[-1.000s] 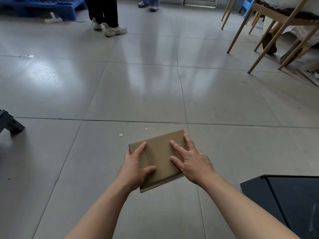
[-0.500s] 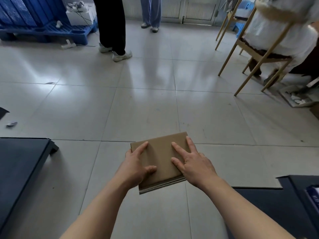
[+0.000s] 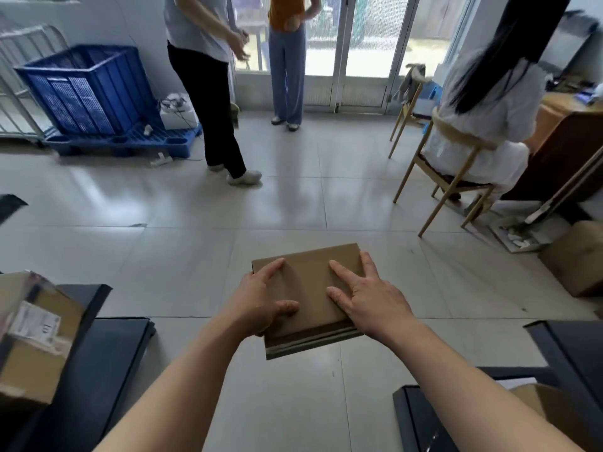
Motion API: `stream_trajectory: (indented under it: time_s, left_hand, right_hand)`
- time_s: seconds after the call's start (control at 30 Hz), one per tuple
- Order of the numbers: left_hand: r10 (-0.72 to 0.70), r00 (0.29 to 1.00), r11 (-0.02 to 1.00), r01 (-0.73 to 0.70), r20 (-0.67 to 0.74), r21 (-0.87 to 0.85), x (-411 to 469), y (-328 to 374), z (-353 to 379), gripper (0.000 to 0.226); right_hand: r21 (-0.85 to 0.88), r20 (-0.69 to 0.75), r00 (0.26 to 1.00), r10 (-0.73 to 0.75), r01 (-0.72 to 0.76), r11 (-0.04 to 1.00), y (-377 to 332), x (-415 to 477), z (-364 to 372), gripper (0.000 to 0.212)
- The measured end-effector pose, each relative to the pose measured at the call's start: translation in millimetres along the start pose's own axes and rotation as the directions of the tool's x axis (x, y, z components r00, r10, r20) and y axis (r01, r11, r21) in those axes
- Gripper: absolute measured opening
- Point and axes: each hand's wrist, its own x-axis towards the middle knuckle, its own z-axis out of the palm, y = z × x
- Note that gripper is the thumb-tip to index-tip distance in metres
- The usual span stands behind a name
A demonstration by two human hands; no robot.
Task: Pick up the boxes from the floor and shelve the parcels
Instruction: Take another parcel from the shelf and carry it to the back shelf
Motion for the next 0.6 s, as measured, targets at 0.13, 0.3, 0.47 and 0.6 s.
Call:
stream_trajectory:
  time_s: [0.13, 0.3, 0.47, 0.6]
  left_hand:
    - [0.002, 1.000, 1.000, -0.002, 0.013, -0.004, -36.3, 48.7, -36.6, 0.088]
    - [0.035, 0.999, 0.999, -0.035, 0.025, 0.009, -79.9, 92.0, -68.9, 0.088]
    - [0.038, 0.998, 0.999, -0.038, 0.044, 0.001, -117.1, 109.0, -86.2, 0.088]
    - [0.013, 0.998, 1.000, -0.012, 0.058, -0.009, -144.0, 103.8, -92.3, 0.088]
  right_hand:
    - [0.006, -0.027, 1.000, 0.007, -0.007, 1.000, -19.8, -31.6, -56.6, 0.057]
    - [0.006, -0.072, 0.997, 0.013, -0.012, 1.000, -39.0, -68.2, -104.2, 0.057]
    - [0.001, -0.087, 0.996, 0.027, -0.027, 1.000, -55.1, -98.2, -128.3, 0.056]
    - [-0.004, -0.068, 0.997, 0.039, -0.039, 0.999, -67.8, -119.6, -130.3, 0.057]
